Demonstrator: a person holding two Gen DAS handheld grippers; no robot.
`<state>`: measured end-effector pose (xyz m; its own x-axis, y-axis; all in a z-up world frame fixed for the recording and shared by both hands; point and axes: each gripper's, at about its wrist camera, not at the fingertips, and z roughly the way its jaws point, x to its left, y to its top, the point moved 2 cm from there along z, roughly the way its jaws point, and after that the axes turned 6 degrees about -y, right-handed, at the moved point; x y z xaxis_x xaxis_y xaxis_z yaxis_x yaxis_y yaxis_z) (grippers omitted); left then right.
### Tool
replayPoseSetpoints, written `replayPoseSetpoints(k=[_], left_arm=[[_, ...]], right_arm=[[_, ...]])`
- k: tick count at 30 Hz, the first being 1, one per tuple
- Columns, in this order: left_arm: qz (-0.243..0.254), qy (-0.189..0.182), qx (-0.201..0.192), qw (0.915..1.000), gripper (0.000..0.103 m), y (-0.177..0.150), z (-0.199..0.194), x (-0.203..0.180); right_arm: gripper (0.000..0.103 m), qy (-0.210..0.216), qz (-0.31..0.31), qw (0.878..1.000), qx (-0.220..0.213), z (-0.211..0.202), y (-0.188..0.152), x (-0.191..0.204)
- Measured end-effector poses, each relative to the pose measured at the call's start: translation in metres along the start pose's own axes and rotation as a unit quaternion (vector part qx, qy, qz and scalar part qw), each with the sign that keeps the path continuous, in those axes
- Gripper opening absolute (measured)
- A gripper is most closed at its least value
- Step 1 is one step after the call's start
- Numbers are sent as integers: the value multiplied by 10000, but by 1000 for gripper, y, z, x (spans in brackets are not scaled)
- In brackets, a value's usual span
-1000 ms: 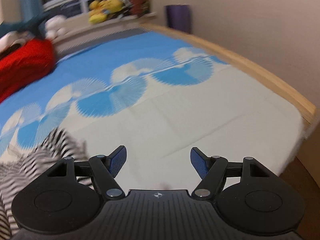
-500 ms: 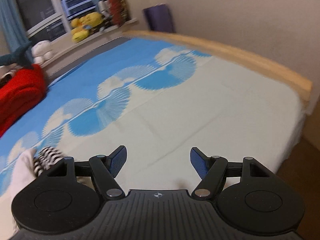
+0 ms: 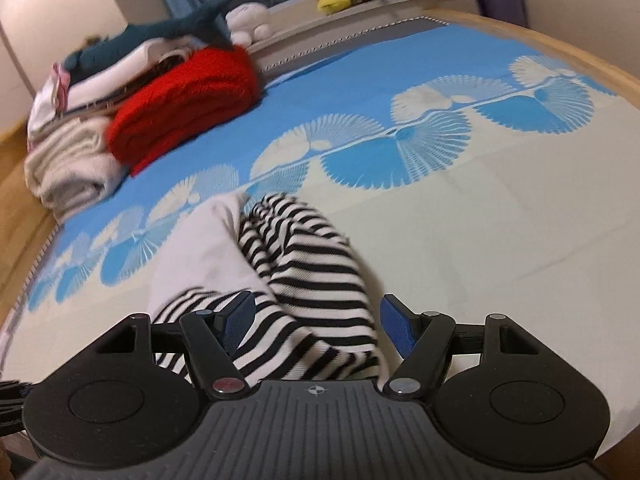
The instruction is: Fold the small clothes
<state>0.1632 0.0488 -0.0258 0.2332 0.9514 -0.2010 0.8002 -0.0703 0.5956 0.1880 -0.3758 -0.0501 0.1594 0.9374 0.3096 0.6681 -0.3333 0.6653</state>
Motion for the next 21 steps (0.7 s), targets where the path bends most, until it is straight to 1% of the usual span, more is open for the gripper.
replayPoseSetpoints(k=[1,2,3,4,5,6,7,8,10,12,13,14,15,16,17,18,19,20,21], left_arm=[[-186,130,126,9997,27,-4,3,8],[-351,141,110,9992,27,-5,-2,15],[-455,52,16,9989,27,-4,-6,19],[-481,-18,-65,9988,29,-3,-9,22],[-433,-24,-116,9990,29,-2,-10,22],[-353,20,-148,9993,29,-1,-10,21],[-307,62,-162,9994,29,0,-9,22],[-330,43,-169,9993,29,2,-11,22],[-499,-135,-253,9983,29,7,-14,24],[-571,-279,-365,9973,29,10,-16,19],[-563,-325,-389,9971,29,11,-15,16],[-554,-365,-391,9970,29,12,-13,13],[-534,-407,-366,9971,29,13,-11,10],[-507,-448,-326,9972,29,14,-8,7],[-478,-476,-283,9973,29,14,-5,3],[-449,-506,-250,9974,29,13,-2,-1],[-419,-551,-219,9974,29,14,2,-6],[-384,-592,-190,9973,29,14,5,-10],[-321,-608,-162,9975,29,13,8,-15]], right_arm=[[72,-87,-104,9999,77,6,-1,6],[72,-135,-164,9997,131,10,-3,10],[72,-153,-232,9994,199,13,-5,16],[67,-133,-324,9990,278,17,-8,20],[58,-57,-430,9985,345,21,-9,24],[28,51,-614,9972,415,24,-12,29],[1,99,-816,9958,394,22,-15,33],[2,148,-955,9949,285,17,-17,35],[2,391,-827,9957,-144,-4,-14,30],[2,728,-340,9942,-717,-36,-5,12],[2,875,-50,9908,-1031,-55,-2,0],[1,854,101,9888,-1221,-69,-3,-9],[1,708,188,9885,-1320,-80,-5,-19],[1,494,299,9904,-1257,-87,-10,-32],[1,326,403,9932,-1046,-86,-13,-43],[1,80,508,9970,-578,-76,-19,-55],[1,-208,632,9977,130,-58,-28,-69],[1,-447,757,9935,719,-39,-40,-80],[1,-591,767,9905,974,-27,-48,-86]])
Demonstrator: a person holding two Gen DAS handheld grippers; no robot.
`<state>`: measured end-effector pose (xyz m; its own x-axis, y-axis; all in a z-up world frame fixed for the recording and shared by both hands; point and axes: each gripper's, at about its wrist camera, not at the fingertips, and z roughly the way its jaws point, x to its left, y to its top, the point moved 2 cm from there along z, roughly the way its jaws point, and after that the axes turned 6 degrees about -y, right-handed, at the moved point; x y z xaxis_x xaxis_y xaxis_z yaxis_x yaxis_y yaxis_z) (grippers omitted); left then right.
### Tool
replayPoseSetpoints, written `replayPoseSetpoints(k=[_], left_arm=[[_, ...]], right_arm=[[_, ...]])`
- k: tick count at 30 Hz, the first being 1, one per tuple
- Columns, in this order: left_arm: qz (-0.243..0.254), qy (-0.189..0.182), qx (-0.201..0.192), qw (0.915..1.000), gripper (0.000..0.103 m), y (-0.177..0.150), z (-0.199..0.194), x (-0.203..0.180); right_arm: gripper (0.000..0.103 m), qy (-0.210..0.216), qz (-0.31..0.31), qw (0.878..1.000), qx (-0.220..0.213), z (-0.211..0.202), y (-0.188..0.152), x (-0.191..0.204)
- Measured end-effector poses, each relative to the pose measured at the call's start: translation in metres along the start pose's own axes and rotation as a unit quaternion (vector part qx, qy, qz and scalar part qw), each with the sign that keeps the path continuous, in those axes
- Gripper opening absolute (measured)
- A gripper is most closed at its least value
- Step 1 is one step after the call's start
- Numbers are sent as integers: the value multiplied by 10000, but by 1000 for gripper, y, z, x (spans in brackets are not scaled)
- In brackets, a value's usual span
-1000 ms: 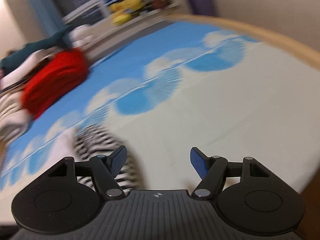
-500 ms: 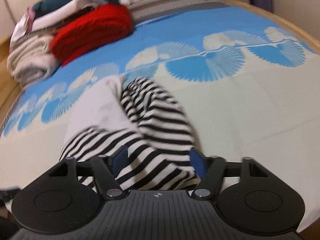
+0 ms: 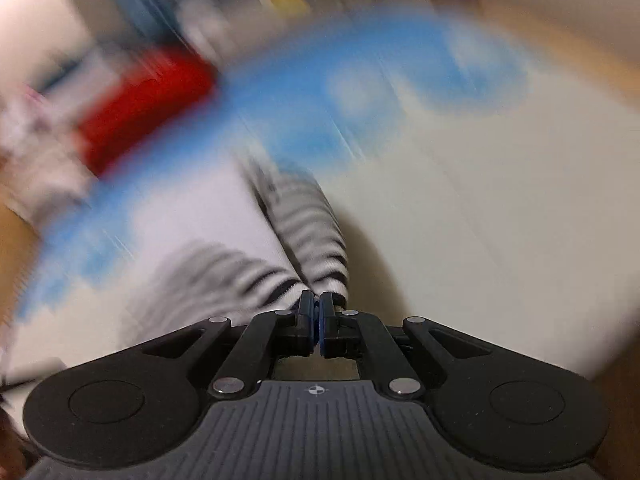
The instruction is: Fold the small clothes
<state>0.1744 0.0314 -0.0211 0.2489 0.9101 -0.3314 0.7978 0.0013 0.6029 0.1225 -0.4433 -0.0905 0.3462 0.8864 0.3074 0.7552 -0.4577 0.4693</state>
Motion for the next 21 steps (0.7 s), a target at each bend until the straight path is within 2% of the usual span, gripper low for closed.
replayPoseSetpoints(k=[2,4,6,7,8,10,12,13,16,18,20,21], left_arm=[[135,29,58,9999,29,-5,5,-7],[194,37,122,9997,29,-9,9,-10],[233,13,158,9996,29,-13,10,-13],[276,18,162,9995,31,-14,11,-15],[318,31,164,9994,34,-15,13,-15],[350,68,179,9992,35,-17,16,-16],[348,86,209,9991,35,-18,18,-17],[366,96,219,9990,35,-19,19,-18],[468,124,222,9986,35,-21,23,-23],[519,117,197,9984,36,-19,23,-28],[478,48,129,9988,44,-14,21,-31],[425,23,89,9991,48,-10,19,-34]], right_arm=[[1,-205,-232,9995,71,12,-2,1],[3,-177,-355,9992,58,13,0,8],[6,-62,-306,9994,-138,4,5,12],[8,-15,-262,9990,-370,-4,8,15],[13,65,-239,9980,-579,-10,12,17],[46,377,-256,9931,-1077,-24,17,24],[57,536,-472,9899,-1224,-25,20,35],[58,549,-615,9897,-1170,-20,20,40],[58,342,-878,9929,-721,6,19,47],[57,339,-778,9957,-374,17,18,44],[41,645,-658,9957,-76,20,15,42],[11,763,-688,9947,-77,18,13,45]])
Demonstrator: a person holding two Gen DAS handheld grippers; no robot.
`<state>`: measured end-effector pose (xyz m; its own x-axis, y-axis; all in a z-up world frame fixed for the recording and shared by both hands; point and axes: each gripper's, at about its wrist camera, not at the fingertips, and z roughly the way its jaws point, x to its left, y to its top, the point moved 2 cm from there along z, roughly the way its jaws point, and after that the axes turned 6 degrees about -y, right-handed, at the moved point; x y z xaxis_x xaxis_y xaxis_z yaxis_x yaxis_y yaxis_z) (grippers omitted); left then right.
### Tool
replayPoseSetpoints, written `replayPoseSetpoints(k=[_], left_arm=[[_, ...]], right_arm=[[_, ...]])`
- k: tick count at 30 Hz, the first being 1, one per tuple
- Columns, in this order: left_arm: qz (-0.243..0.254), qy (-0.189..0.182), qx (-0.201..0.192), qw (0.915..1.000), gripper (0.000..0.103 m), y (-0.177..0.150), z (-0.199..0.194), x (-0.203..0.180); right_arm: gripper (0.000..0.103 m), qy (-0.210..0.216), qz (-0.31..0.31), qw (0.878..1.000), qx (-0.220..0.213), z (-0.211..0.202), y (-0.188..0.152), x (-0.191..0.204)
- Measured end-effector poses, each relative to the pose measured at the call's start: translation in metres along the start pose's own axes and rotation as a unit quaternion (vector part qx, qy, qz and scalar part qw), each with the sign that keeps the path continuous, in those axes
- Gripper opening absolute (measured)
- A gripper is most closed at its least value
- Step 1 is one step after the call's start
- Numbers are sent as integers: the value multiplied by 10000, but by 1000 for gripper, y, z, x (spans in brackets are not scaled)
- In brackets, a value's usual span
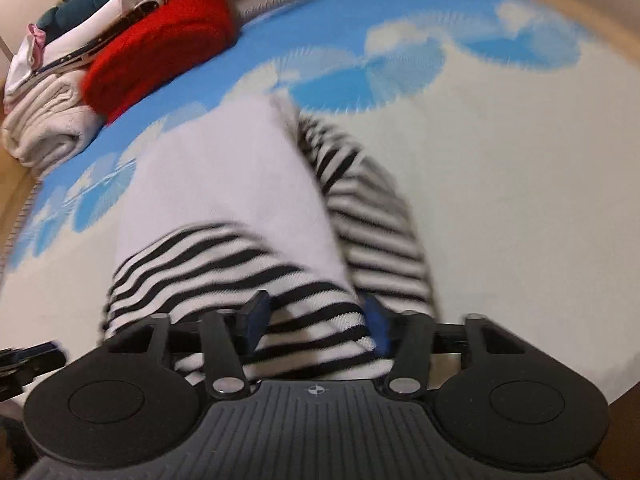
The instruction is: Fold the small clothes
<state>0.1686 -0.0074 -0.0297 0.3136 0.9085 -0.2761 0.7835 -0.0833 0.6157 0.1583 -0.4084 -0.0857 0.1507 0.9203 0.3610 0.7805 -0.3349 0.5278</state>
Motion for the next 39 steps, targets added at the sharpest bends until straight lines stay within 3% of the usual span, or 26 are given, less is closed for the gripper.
replayPoseSetpoints(k=[1,3,5,6,8,10,12,13,14,16,19,20,21,22,25,27,30,31,34,36,39], left_arm=[[-53,-33,-44,10000,55,6,-1,-3],[-137,-84,-154,9998,66,18,-2,-11],[-272,-188,-226,9992,77,30,3,-22],[-392,-290,-233,9985,79,34,9,-28],[-589,-529,-137,9968,85,38,24,-39],[-661,-696,204,9952,85,32,51,-48],[-377,-226,974,9943,85,13,89,-54],[-222,63,1371,9903,85,3,104,-54],[-172,85,1564,9875,85,-2,110,-55],[-52,-20,1572,9876,85,1,106,-58],[92,-223,1520,9881,84,18,94,-57],[49,-338,1484,9883,85,26,90,-53],[-8,-442,1419,9889,85,34,87,-49],[-89,-530,1331,9896,85,44,83,-42],[-553,-775,1029,9901,86,75,81,-20],[-1004,-957,845,9867,86,94,88,-5],[-1762,-1179,745,9744,86,116,113,19],[-2012,-1235,750,9688,86,120,124,26],[-2486,-1360,738,9562,89,126,154,41],[-2777,-1477,677,9468,92,122,170,47],[-3148,-1807,743,9288,91,111,192,49]], right_arm=[[1,66,-106,9998,-180,-9,0,1],[1,340,-117,9974,-617,-36,0,-1],[1,640,224,9950,-729,-50,0,-13],[1,604,350,9957,-611,-50,-2,-21],[1,106,219,9997,-86,-36,-11,-30],[1,-508,-77,9974,514,-12,-24,-31],[1,-873,-287,9926,795,1,-30,-30],[1,-921,-334,9919,813,2,-30,-29],[1,-876,-292,9927,782,-1,-28,-28],[2,-733,-85,9963,444,-14,-21,-28],[11,-584,34,9969,-525,-47,-5,-25],[18,-436,80,9962,-749,-54,-1,-23],[37,-294,130,9961,-827,-57,1,-24],[52,-145,171,9965,-800,-56,3,-20],[54,-60,96,9991,-404,-39,1,-10],[54,-395,-116,9991,87,-18,-5,-4],[57,-872,-239,9939,630,5,-15,-4],[57,-868,-187,9939,648,5,-16,-6],[39,-649,-244,9957,619,1,-19,-5],[21,-631,-343,9957,593,5,-19,-2],[12,-706,-434,9946,618,0,-26,4]])
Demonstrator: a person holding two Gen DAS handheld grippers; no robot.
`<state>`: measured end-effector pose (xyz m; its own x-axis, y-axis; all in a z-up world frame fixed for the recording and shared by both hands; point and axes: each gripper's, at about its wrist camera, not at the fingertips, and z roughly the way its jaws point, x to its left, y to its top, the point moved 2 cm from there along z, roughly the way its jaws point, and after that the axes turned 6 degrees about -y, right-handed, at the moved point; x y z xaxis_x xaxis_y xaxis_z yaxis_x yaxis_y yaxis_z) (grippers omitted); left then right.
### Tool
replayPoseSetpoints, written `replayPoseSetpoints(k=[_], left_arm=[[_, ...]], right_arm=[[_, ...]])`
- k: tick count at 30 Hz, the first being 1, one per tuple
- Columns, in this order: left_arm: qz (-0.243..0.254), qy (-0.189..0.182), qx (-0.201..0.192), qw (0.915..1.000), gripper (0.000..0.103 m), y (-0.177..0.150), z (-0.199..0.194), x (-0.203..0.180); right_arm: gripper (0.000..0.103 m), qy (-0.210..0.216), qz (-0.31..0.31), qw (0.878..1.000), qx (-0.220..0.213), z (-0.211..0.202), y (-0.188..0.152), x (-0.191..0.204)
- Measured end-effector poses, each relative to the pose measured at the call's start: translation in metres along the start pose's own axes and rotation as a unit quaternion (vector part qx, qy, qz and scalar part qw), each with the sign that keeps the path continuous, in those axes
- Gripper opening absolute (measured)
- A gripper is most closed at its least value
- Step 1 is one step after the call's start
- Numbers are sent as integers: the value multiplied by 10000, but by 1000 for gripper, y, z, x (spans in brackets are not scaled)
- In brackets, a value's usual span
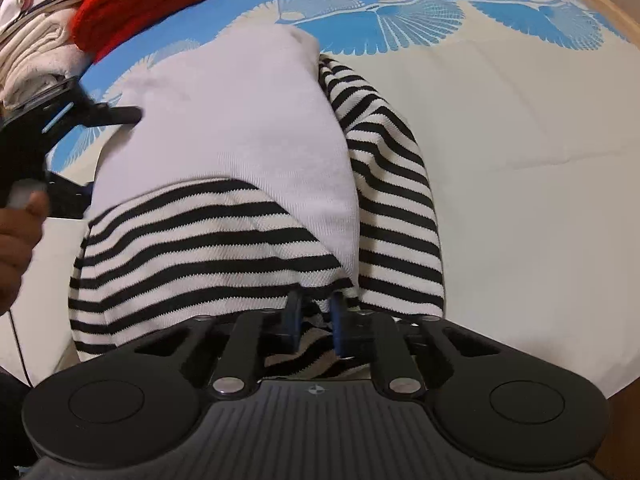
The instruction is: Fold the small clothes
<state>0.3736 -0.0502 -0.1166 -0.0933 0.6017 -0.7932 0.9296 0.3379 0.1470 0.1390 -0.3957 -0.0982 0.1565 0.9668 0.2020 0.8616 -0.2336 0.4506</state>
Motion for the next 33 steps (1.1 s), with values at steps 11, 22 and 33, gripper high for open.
replayPoseSetpoints(k=[11,22,33], left_arm=[[1505,237,-426,9874,44,45,-61,-58],[1692,1399,-1086,9695,63,81,-170,-21],[2611,2501,88,9323,53,-30,-112,25]], right_arm=[[4,8,-111,9988,-480,-4,10,66],[3,740,-290,9946,-662,-4,15,154],[3,308,-166,9975,-609,27,37,148]])
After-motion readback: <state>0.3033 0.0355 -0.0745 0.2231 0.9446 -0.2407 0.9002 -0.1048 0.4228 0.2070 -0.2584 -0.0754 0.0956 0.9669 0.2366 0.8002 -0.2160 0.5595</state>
